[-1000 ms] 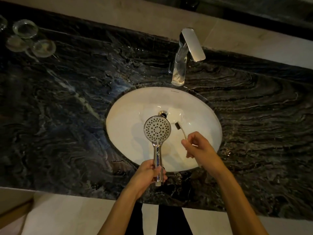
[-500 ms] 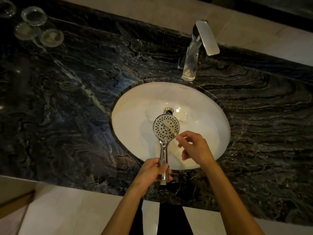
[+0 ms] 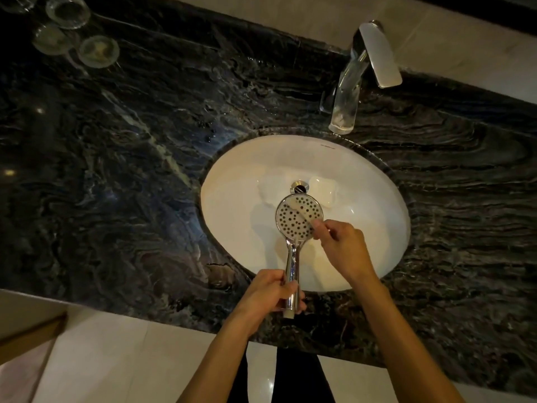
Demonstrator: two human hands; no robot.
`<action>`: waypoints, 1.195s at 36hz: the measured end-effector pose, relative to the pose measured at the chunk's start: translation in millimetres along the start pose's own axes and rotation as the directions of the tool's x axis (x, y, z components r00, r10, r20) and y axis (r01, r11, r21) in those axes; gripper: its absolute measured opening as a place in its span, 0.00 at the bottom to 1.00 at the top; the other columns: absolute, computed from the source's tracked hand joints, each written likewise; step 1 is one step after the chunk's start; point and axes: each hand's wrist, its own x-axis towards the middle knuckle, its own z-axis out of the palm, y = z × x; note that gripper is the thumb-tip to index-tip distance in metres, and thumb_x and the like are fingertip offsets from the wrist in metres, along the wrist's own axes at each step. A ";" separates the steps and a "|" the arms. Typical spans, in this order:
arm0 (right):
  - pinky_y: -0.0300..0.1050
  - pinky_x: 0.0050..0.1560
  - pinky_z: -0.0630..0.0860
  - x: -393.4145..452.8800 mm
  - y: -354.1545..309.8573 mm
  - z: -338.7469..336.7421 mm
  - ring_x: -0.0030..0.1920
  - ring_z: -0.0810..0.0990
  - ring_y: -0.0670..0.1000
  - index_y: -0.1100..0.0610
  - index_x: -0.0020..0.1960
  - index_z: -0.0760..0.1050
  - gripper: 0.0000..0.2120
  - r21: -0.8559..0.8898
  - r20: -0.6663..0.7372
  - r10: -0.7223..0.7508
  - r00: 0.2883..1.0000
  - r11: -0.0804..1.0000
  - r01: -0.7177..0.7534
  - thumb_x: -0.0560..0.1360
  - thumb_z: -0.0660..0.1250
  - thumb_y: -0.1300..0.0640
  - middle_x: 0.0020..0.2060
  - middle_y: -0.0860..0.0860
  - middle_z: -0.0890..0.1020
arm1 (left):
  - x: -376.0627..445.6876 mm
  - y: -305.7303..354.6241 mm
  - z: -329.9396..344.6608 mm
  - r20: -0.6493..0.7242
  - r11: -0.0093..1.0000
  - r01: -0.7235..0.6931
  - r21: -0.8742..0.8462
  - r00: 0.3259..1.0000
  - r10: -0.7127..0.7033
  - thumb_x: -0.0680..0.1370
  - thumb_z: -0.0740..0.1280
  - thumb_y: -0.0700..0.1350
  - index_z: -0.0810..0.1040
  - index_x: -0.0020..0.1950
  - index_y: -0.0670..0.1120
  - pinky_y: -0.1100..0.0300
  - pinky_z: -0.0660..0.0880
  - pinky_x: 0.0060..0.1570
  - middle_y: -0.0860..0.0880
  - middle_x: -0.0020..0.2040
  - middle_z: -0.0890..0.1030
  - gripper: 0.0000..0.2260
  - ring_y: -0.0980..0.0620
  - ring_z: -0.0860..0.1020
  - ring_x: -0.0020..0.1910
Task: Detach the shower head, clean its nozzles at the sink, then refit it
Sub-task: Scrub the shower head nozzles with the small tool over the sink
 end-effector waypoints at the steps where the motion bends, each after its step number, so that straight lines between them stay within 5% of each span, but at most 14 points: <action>1: 0.38 0.28 0.66 -4.0 0.1 2.3 0.25 0.74 0.41 0.45 0.36 0.77 0.18 -0.016 0.018 -0.012 1.000 1.000 0.012 0.80 0.60 0.39 0.23 0.41 0.75 | -0.2 0.2 0.2 0.001 1.000 0.002 -0.004 1.000 -0.002 0.79 0.66 0.38 0.81 0.49 0.38 0.50 0.82 0.45 0.41 0.42 0.86 0.05 0.40 0.86 0.42; 5: 0.42 0.33 0.68 -14.9 3.6 9.1 0.27 0.73 0.42 0.47 0.36 0.79 0.19 -0.138 0.110 -0.040 0.993 0.989 0.055 0.80 0.60 0.38 0.24 0.42 0.74 | -1.3 -0.8 0.7 0.009 0.999 0.000 -0.041 1.000 0.000 0.80 0.65 0.38 0.80 0.49 0.38 0.52 0.82 0.44 0.41 0.43 0.86 0.05 0.40 0.86 0.43; 13: 0.40 0.31 0.67 3.5 0.1 -9.9 0.29 0.74 0.43 0.50 0.43 0.80 0.20 -0.112 -0.127 0.001 0.992 0.994 -0.016 0.81 0.59 0.38 0.28 0.43 0.76 | -2.0 -2.1 -0.8 0.029 0.999 -0.014 -0.037 0.999 0.015 0.80 0.65 0.38 0.80 0.51 0.38 0.52 0.82 0.45 0.42 0.43 0.86 0.06 0.41 0.86 0.44; 21: 0.41 0.30 0.67 -5.2 -3.7 5.6 0.30 0.75 0.42 0.45 0.37 0.76 0.18 -0.198 0.100 -0.053 0.994 0.978 0.072 0.80 0.59 0.37 0.28 0.40 0.77 | -1.4 -4.8 -1.9 0.014 0.998 -0.036 -0.052 0.999 0.037 0.81 0.64 0.38 0.78 0.53 0.33 0.46 0.82 0.49 0.41 0.42 0.86 0.08 0.39 0.85 0.44; 28: 0.43 0.34 0.74 22.7 -14.7 -16.5 0.31 0.77 0.48 0.48 0.39 0.79 0.22 -0.274 -0.110 -0.065 0.992 0.961 0.033 0.80 0.58 0.36 0.29 0.46 0.79 | -1.5 -6.6 -2.6 0.024 0.998 -0.034 -0.062 0.999 0.035 0.81 0.64 0.38 0.78 0.53 0.33 0.45 0.82 0.51 0.41 0.42 0.86 0.08 0.40 0.85 0.43; 36: 0.44 0.32 0.73 -2.3 -11.5 3.2 0.33 0.79 0.51 0.51 0.42 0.81 0.22 -0.343 0.144 -0.119 0.982 0.925 0.162 0.79 0.59 0.36 0.31 0.48 0.79 | -2.3 -4.6 -1.4 0.017 0.996 -0.026 -0.087 0.999 0.028 0.81 0.63 0.37 0.77 0.54 0.31 0.52 0.82 0.44 0.41 0.42 0.85 0.09 0.41 0.85 0.42; 43: 0.47 0.35 0.77 18.3 -15.6 -16.7 0.32 0.78 0.51 0.51 0.40 0.79 0.24 -0.349 -0.126 -0.130 0.983 0.934 0.079 0.81 0.56 0.36 0.30 0.48 0.79 | 0.0 -6.6 -2.1 0.029 0.997 -0.030 -0.066 0.999 0.032 0.80 0.64 0.38 0.79 0.51 0.36 0.50 0.83 0.46 0.42 0.42 0.86 0.06 0.41 0.85 0.43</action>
